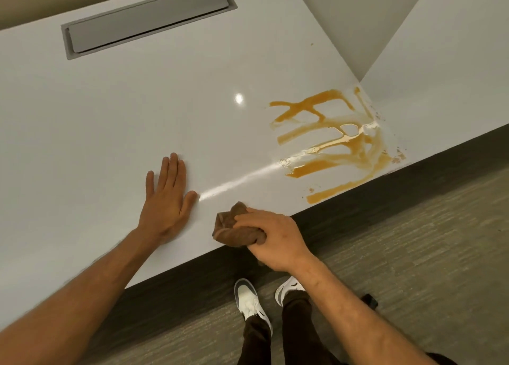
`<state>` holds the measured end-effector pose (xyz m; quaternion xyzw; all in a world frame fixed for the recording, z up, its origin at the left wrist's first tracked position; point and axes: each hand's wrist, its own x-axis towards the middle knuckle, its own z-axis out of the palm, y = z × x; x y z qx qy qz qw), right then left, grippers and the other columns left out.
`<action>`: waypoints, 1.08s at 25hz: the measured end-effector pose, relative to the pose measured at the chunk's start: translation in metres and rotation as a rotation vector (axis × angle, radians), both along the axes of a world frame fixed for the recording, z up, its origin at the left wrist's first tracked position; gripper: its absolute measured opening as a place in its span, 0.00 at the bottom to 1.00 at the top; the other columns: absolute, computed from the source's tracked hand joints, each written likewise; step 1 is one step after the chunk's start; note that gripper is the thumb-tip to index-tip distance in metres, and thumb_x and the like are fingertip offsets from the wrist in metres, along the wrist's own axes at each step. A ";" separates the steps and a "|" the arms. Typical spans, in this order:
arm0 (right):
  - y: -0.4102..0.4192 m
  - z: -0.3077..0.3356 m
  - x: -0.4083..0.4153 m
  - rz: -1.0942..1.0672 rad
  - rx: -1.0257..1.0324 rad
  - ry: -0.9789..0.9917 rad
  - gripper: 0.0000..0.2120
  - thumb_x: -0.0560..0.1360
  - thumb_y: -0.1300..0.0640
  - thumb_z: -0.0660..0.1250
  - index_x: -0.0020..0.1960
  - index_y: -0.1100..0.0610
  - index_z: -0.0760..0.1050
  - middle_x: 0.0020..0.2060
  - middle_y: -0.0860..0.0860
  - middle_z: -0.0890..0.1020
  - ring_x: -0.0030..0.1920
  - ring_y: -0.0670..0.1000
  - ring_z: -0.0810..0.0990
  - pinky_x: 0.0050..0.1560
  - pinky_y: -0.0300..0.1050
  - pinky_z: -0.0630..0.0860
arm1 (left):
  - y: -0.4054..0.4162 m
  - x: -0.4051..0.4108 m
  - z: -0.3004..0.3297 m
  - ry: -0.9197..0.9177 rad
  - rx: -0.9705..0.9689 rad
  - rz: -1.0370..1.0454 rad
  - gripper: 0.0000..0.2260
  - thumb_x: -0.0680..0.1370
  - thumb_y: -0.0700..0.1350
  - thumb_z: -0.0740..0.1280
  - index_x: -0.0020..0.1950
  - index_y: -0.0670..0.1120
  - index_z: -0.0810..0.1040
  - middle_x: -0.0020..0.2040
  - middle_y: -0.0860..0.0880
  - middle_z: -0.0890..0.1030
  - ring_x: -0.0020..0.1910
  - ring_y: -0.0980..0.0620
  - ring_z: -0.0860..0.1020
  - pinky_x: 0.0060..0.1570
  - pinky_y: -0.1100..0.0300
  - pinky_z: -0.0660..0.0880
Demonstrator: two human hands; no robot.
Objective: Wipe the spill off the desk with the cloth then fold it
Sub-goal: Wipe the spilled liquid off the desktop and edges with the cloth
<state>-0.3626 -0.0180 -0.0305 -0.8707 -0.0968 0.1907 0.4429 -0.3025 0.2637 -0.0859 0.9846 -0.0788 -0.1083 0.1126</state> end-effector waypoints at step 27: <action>-0.010 -0.029 0.055 -0.511 -0.384 -0.142 0.27 0.74 0.59 0.71 0.73 0.56 0.74 0.77 0.58 0.70 0.80 0.60 0.61 0.79 0.60 0.59 | -0.050 0.022 -0.002 0.025 -0.013 -0.121 0.39 0.82 0.69 0.44 0.85 0.48 0.38 0.86 0.50 0.37 0.84 0.53 0.36 0.83 0.43 0.40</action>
